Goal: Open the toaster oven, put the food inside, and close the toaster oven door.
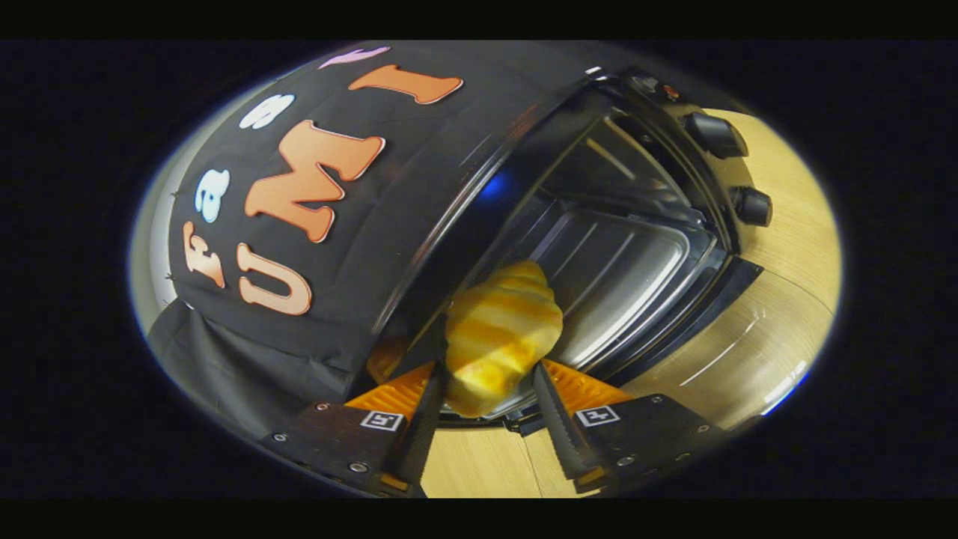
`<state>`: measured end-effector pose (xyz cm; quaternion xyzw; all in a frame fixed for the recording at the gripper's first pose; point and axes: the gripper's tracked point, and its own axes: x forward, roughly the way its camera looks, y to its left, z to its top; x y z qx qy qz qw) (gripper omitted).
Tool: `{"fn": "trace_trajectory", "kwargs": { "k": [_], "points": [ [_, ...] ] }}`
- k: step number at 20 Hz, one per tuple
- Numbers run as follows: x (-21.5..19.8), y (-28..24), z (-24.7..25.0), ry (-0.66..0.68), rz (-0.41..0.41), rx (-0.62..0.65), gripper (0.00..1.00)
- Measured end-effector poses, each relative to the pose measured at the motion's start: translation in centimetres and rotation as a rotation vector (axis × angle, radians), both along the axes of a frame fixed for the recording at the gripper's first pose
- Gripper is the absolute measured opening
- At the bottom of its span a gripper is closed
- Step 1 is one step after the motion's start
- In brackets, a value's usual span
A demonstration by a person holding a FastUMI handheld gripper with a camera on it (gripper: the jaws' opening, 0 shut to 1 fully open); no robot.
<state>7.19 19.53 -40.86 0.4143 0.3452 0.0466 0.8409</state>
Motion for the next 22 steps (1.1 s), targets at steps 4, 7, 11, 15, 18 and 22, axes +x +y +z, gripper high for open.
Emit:
{"fn": "trace_trajectory", "kwargs": {
  "k": [4,7,11,15,18,22],
  "points": [
    [-1.7,-0.5,1.5,-0.014,0.03,-0.035,0.87],
    [-3.4,-1.3,3.4,-0.042,0.058,-0.06,0.96],
    [-7.3,-2.9,4.3,-0.046,0.139,-0.155,0.96],
    [-12.5,-4.9,3.8,-0.009,0.239,-0.282,0.96],
    [-15.7,-7.1,2.5,0.041,0.291,-0.381,0.97],
    [-18.4,-10.0,0.0,0.113,0.361,-0.529,0.97]
  ]
}}
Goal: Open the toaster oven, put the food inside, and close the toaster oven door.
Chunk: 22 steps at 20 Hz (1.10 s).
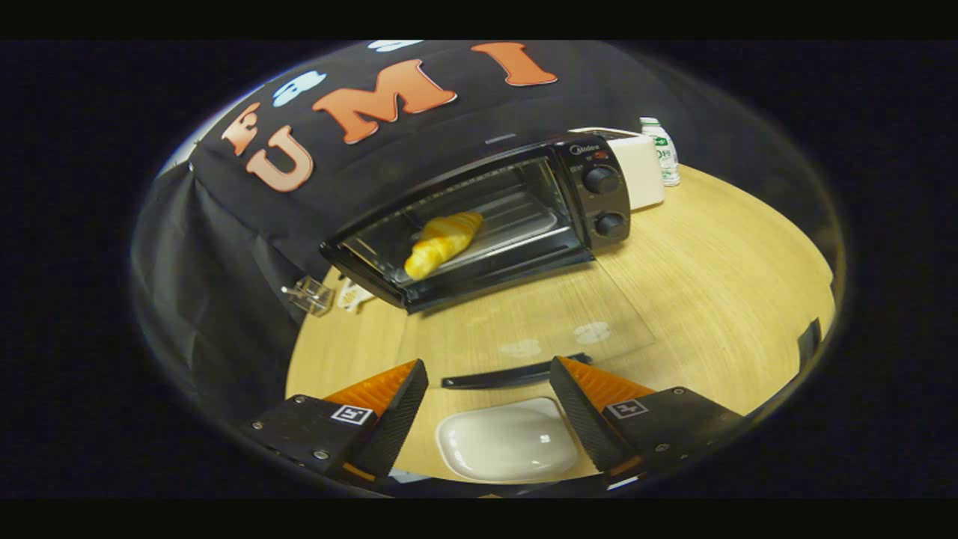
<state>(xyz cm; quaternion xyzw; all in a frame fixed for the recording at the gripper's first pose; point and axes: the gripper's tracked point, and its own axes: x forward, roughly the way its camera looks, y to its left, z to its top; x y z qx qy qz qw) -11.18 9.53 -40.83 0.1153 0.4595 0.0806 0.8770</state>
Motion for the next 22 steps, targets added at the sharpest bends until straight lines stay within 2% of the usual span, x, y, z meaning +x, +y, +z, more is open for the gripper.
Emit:
{"fn": "trace_trajectory", "kwargs": {
  "k": [3,11,17,22],
  "points": [
    [-1.4,-1.2,-2.2,0.075,0.024,-0.071,0.98],
    [-2.2,-0.1,-6.5,0.204,0.164,-0.146,0.98],
    [-1.1,1.2,-7.6,0.234,0.174,-0.144,0.99],
    [-1.1,1.2,-5.5,0.216,0.176,-0.153,0.99]
  ]
}}
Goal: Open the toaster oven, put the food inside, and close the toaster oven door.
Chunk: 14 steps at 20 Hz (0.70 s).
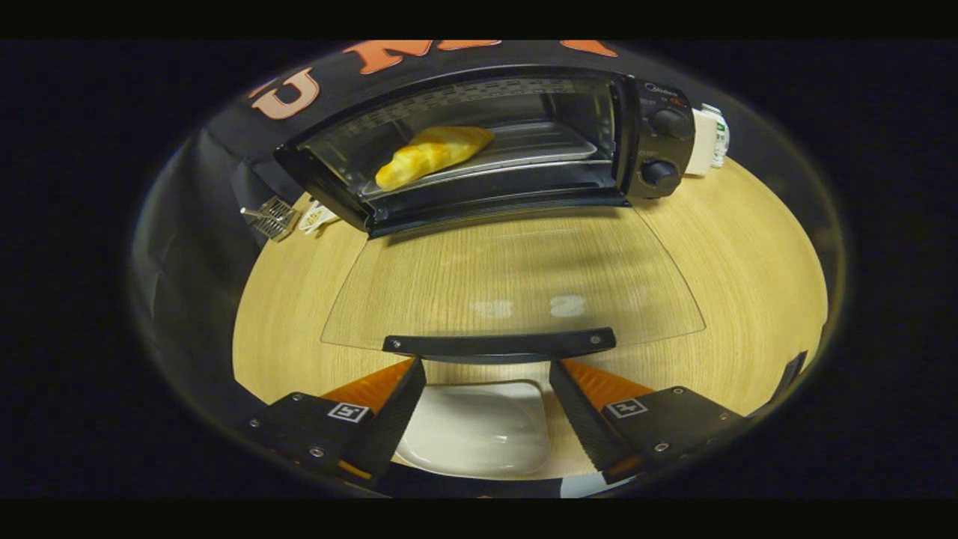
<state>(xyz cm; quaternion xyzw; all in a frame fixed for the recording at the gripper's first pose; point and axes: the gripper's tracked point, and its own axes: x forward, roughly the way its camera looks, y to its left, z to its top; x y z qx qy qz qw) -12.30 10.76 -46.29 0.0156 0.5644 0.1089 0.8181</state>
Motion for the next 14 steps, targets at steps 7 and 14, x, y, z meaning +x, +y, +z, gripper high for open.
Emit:
{"fn": "trace_trajectory", "kwargs": {
  "k": [7,14],
  "points": [
    [2.9,1.2,3.0,-0.162,0.179,-0.107,0.99],
    [9.2,1.8,7.0,-0.242,0.018,-0.046,0.99]
  ]
}}
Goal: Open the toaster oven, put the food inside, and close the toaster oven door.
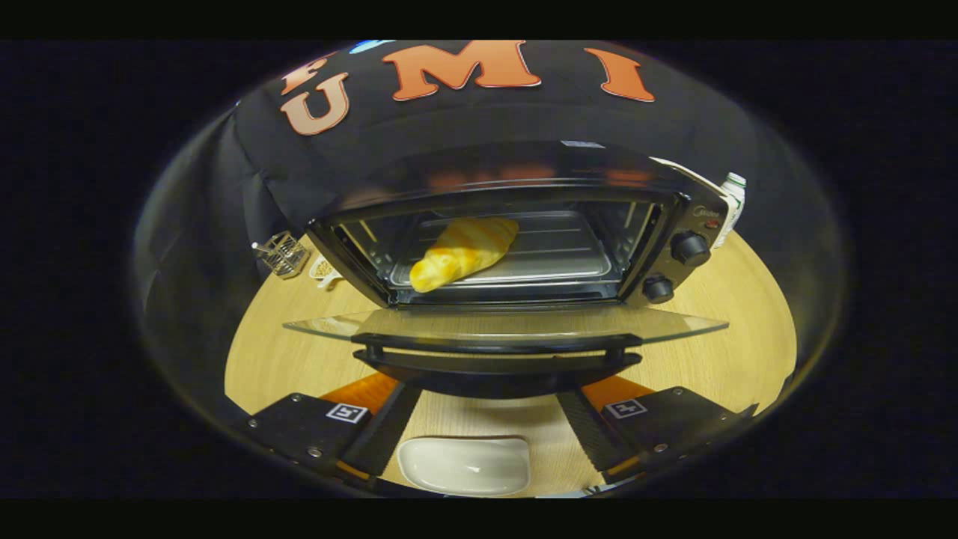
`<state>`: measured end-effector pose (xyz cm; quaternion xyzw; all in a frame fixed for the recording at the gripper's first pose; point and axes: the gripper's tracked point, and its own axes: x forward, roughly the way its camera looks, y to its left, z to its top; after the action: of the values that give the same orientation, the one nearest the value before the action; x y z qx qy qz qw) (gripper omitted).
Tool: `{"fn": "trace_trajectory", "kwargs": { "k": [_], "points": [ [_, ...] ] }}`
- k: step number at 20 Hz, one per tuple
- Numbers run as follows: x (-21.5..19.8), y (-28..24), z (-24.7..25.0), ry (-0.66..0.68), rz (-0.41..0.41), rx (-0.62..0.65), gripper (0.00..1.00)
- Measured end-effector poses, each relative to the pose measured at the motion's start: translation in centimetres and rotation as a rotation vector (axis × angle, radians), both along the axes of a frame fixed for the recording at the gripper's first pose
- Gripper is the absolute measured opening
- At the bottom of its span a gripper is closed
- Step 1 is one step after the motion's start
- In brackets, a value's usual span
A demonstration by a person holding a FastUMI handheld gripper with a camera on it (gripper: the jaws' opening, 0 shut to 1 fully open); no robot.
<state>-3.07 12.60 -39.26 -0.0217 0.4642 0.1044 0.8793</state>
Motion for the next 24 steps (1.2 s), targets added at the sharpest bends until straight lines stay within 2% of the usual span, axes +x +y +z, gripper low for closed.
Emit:
{"fn": "trace_trajectory", "kwargs": {
  "k": [9,10,18,24],
  "points": [
    [7.7,1.2,4.6,-0.134,-0.035,-0.001,0.99],
    [7.2,1.0,4.3,-0.103,-0.014,-0.023,0.98],
    [4.9,1.3,8.0,-0.214,0.046,-0.033,0.99],
    [4.6,0.3,16.9,-0.414,0.047,0.048,0.98]
  ]
}}
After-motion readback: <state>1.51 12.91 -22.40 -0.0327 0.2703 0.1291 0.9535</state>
